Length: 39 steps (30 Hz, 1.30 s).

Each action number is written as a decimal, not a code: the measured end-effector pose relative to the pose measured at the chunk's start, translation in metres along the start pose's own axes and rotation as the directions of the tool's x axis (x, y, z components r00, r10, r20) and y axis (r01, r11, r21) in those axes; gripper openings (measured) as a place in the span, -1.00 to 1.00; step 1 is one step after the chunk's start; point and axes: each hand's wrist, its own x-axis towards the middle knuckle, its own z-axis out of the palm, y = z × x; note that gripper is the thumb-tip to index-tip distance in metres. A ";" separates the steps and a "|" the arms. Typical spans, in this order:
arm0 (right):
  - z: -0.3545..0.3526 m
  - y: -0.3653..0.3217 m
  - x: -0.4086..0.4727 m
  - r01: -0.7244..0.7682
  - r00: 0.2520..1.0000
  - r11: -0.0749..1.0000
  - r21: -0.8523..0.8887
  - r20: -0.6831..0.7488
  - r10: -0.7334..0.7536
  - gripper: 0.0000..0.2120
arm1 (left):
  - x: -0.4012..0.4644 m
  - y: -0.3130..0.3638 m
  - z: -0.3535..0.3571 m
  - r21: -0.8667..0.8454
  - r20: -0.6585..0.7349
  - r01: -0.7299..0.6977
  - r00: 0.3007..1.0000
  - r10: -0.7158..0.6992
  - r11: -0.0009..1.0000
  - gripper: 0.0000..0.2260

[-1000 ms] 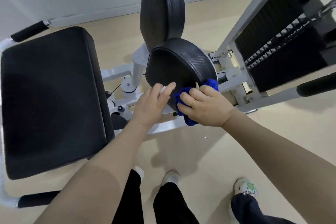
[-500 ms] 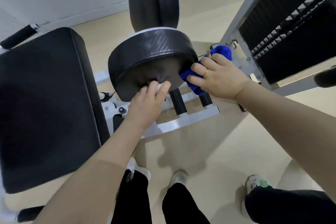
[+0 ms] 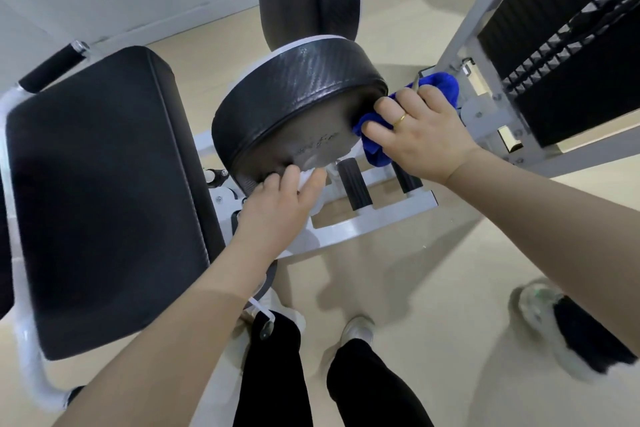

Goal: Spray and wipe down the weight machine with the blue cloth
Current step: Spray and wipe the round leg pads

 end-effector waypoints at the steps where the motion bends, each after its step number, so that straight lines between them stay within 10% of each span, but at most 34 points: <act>1: 0.000 -0.001 0.000 -0.004 1.000 1.000 -0.002 0.005 0.004 -0.79 | -0.004 -0.002 -0.001 -0.005 -0.005 -0.010 1.000 0.010 1.000 -0.63; 13: -0.009 -0.009 0.010 -0.088 0.990 0.995 -0.051 0.109 0.093 -0.87 | -0.020 -0.016 -0.032 0.030 0.089 -0.023 0.996 0.021 0.999 -0.62; 20: -0.016 -0.026 0.006 -0.291 0.945 0.957 0.012 0.161 0.285 -0.86 | -0.019 -0.019 -0.070 -0.277 0.099 0.125 0.990 -0.101 0.953 -0.52; 24: -0.027 -0.054 0.009 -0.626 0.775 0.749 0.219 0.280 0.566 -0.76 | 0.011 -0.045 -0.100 -0.552 0.194 0.467 0.877 -0.438 0.690 -0.41; 28: -0.036 -0.075 0.011 -0.836 0.548 0.440 0.329 0.448 0.707 -0.73 | 0.057 -0.084 -0.094 -0.583 0.590 0.695 0.718 -0.368 0.420 -0.21; 35: -0.053 -0.083 0.017 -0.899 0.346 0.066 0.433 0.610 0.713 -0.77 | 0.081 -0.113 -0.074 -0.708 0.621 0.610 0.778 -0.097 0.356 -0.69; 39: -0.081 -0.080 0.053 -0.787 0.365 0.099 0.609 0.329 0.871 -0.77 | 0.077 -0.121 -0.062 -0.685 0.609 0.574 0.789 -0.080 0.449 -0.66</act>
